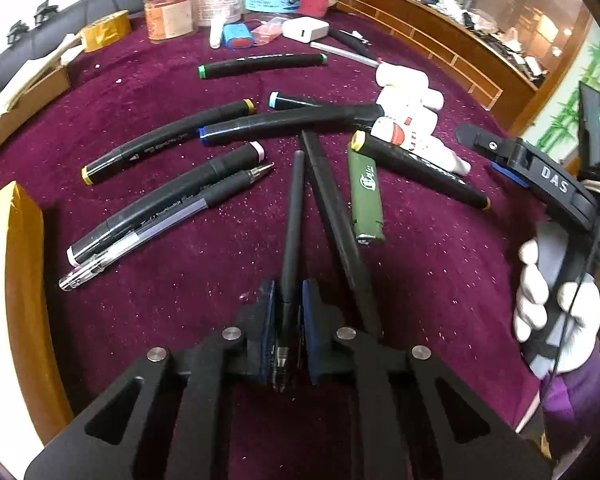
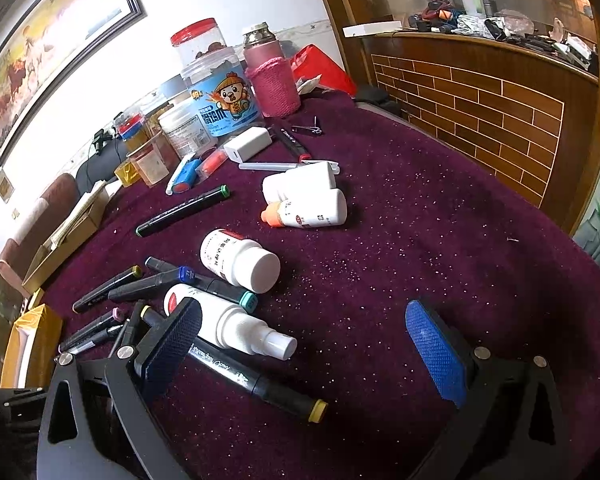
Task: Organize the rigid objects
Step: 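Grasp the thin black pen with the left gripper, then carry the black pen to the white tray and release it with the left gripper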
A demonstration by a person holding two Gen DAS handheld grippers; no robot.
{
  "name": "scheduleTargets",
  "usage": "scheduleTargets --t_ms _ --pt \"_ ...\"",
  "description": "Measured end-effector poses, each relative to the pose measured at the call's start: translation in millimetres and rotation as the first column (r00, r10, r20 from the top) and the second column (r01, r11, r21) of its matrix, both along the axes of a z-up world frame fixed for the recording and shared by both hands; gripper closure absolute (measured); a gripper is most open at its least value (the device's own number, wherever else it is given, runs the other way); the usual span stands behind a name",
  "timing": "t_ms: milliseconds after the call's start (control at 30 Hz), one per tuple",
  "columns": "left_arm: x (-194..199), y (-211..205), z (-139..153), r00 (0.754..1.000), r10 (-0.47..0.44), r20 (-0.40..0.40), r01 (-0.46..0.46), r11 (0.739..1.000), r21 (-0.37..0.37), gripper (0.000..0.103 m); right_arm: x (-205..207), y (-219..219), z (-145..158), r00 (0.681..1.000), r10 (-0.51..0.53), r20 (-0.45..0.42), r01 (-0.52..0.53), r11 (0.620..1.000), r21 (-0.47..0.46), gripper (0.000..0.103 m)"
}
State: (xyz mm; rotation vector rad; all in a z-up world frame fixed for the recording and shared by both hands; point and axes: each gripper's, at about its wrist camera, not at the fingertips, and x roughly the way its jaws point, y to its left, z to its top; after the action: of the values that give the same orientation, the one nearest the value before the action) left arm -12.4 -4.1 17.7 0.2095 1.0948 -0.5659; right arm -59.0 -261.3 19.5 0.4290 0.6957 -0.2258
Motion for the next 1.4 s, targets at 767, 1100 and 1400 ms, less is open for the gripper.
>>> scheduleTargets --t_ms 767,1100,1400 --pt "-11 -24 -12 0.966 0.135 0.22 -0.142 0.99 0.016 0.072 -1 -5 -5 0.999 -0.033 -0.023 0.034 0.999 0.019 0.003" --pt "-12 -23 -12 0.961 0.14 0.237 -0.146 0.989 0.008 0.072 1 -3 -6 0.999 -0.037 -0.032 0.037 0.999 0.019 0.003" --pt "-13 -23 -13 0.96 0.143 0.241 -0.149 0.989 0.008 0.072 2 -4 -9 0.998 -0.036 -0.043 0.037 0.999 0.025 0.003"
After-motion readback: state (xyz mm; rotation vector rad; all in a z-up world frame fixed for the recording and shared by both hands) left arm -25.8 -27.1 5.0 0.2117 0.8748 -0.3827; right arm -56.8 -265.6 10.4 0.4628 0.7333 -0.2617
